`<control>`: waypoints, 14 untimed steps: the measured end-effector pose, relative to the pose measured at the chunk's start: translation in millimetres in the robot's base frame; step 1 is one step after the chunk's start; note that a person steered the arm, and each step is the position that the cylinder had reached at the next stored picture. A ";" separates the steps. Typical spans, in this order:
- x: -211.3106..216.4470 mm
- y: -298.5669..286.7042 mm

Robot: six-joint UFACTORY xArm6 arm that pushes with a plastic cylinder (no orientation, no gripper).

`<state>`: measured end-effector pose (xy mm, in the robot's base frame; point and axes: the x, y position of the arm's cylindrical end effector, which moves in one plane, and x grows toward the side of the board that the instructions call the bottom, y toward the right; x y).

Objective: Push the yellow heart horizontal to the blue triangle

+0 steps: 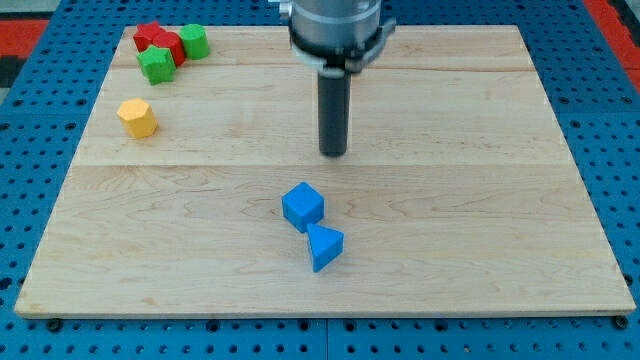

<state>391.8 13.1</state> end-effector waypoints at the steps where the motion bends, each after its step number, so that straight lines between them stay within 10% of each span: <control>1: -76.2 0.3; 4: -159.4 92.4; 9: -166.5 -80.1; 14: -74.3 -139.6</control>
<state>317.5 -126.5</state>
